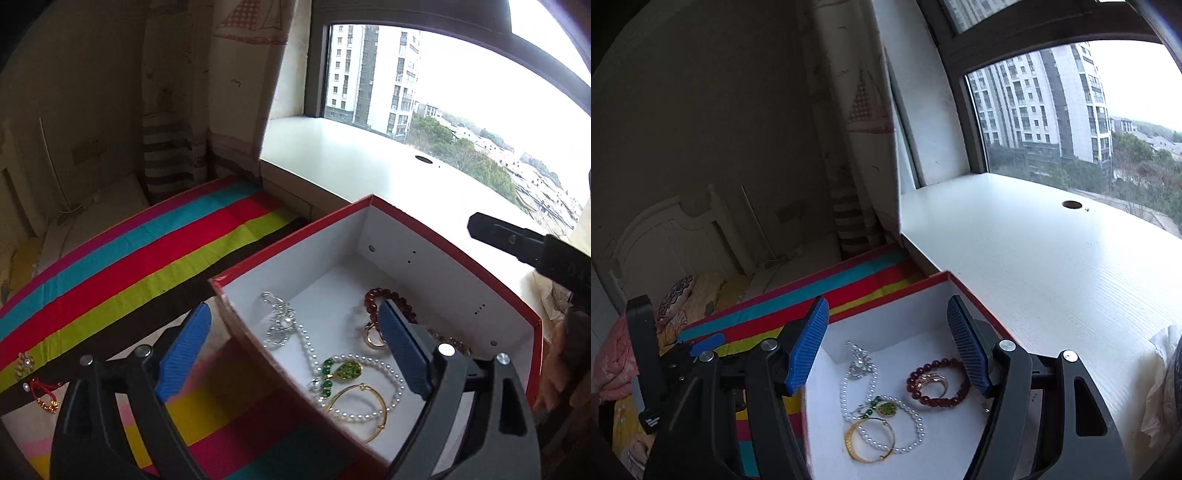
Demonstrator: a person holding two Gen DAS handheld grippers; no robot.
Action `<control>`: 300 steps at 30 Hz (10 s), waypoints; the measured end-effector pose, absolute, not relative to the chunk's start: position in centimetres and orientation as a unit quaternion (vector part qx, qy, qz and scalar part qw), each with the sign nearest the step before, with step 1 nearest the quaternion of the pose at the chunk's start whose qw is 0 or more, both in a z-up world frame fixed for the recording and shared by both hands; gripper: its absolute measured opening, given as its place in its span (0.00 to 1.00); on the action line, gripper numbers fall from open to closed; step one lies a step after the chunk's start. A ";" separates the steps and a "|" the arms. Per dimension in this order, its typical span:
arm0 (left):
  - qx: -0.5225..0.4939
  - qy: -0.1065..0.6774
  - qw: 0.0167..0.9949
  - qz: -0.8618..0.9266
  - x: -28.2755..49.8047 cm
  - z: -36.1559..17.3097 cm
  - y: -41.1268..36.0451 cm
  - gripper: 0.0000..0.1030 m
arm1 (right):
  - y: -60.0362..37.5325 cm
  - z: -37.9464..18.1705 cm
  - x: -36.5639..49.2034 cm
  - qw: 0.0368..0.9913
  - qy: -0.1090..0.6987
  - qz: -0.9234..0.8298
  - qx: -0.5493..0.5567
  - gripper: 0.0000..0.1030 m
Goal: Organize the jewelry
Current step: 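Move both tools back over the remaining beads and red cord, then grasp the red cord with gold charms with the right tool and lift, then grasp the white pearl with the left tool while the right tool holds the cord, then carry the red cord and pearl into the white box and open both tools, then move both tools back over the agate bead cluster on the quilt, then grasp the multicolour agate bead bracelet with the right tool and lift, then grasp the small silver charm with the left tool while the right tool holds the bracelet, then carry the agate bracelet and silver charm into the white box and open both tools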
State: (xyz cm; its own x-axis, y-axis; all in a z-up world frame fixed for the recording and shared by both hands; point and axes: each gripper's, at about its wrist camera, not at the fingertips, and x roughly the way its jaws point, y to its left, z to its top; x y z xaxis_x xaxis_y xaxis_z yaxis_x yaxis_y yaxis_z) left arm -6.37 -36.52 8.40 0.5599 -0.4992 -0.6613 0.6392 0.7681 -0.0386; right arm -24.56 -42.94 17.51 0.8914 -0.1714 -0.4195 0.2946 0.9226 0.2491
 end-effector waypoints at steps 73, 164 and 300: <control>-0.004 0.415 0.910 0.009 5.6 0.1 -1.4 0.74 | -22.7 2.5 -0.7 0.897 0.323 0.221 0.204 0.07; 0.136 0.308 0.886 -0.319 -8.5 9.8 -37.0 0.86 | -46.0 15.1 -26.3 0.958 0.206 -0.129 0.153 0.92; 0.119 0.295 0.921 -0.226 -7.5 9.6 -18.3 0.12 | -33.8 15.3 -21.1 0.967 0.198 0.064 0.147 0.19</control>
